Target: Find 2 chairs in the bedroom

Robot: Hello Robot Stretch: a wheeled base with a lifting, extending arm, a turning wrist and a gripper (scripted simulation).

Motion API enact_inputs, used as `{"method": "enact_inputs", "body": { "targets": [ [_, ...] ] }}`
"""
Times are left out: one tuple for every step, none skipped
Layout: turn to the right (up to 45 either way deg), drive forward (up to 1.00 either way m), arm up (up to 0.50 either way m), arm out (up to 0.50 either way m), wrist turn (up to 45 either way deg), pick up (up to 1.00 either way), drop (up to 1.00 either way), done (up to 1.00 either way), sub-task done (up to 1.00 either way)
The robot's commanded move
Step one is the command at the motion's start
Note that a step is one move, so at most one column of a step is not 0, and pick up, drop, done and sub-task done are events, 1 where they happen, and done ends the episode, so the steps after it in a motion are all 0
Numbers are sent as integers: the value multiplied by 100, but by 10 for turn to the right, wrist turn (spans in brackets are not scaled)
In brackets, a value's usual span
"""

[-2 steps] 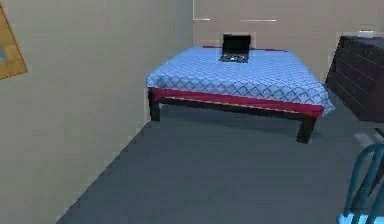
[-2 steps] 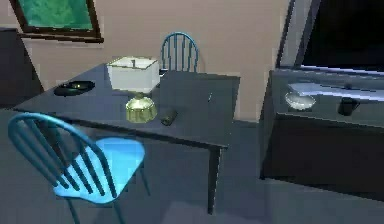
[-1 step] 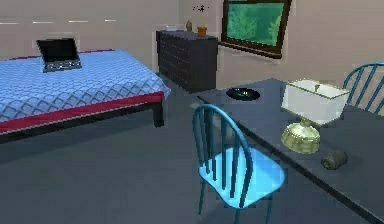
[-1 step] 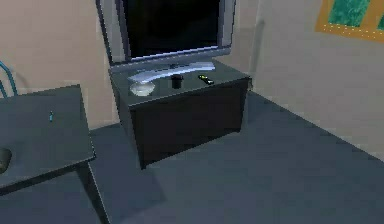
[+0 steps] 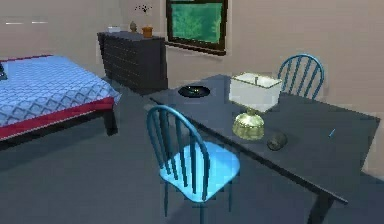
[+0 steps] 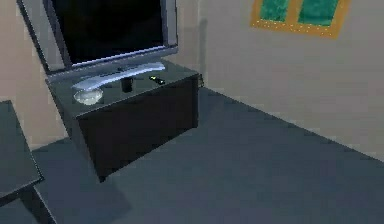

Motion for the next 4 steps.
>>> {"method": "enact_inputs", "body": {
  "targets": [
    [0, 0, 0, 0, 0, 0, 0, 0, 100],
    [-420, 0, 0, 0, 0, 0, 0, 0, 0],
    [0, 100, 0, 0, 0, 0, 0, 0, 0],
    [330, 0, 0, 0, 0, 0, 0, 0, 0]
  ]
}}
